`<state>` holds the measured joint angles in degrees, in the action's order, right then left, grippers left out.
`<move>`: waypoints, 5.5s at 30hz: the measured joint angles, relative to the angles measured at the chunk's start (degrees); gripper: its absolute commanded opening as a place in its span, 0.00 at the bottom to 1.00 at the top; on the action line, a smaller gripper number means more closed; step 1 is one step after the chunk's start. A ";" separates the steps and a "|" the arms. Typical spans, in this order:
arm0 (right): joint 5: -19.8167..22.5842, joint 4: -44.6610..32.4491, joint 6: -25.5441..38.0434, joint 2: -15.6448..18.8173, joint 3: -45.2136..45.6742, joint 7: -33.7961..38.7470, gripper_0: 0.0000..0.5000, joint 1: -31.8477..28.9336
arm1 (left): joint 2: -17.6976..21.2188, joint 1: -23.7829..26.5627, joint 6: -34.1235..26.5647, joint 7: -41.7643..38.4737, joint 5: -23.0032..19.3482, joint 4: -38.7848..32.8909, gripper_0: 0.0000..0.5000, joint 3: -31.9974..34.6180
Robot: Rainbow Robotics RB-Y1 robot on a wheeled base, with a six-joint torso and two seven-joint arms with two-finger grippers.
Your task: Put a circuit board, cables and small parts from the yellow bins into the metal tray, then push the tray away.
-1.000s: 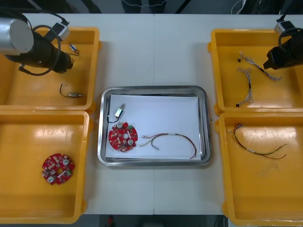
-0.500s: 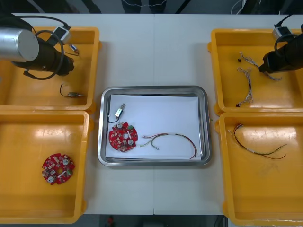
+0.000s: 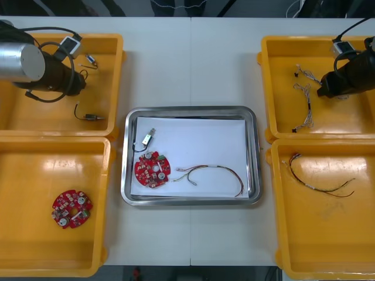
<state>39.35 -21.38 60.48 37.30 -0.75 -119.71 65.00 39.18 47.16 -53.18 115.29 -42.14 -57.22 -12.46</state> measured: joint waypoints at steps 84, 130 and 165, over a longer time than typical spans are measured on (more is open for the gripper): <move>-14.40 -49.53 49.12 -0.83 11.44 -4.46 0.00 -5.93 | -0.23 -7.78 -51.56 -30.45 11.00 -45.13 0.00 10.45; 11.45 -104.83 49.34 -1.38 -7.23 11.29 0.00 -26.13 | -3.92 -8.43 -56.40 -30.48 12.96 -49.02 0.00 13.15; -3.81 -82.88 23.91 -4.75 -35.98 1.41 0.00 -20.04 | -3.94 -8.44 -56.41 -30.50 12.87 -49.07 0.00 13.81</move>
<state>35.54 -104.26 84.39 32.55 -36.73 -118.30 44.96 35.24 38.72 -109.59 84.79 -29.27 -106.29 1.35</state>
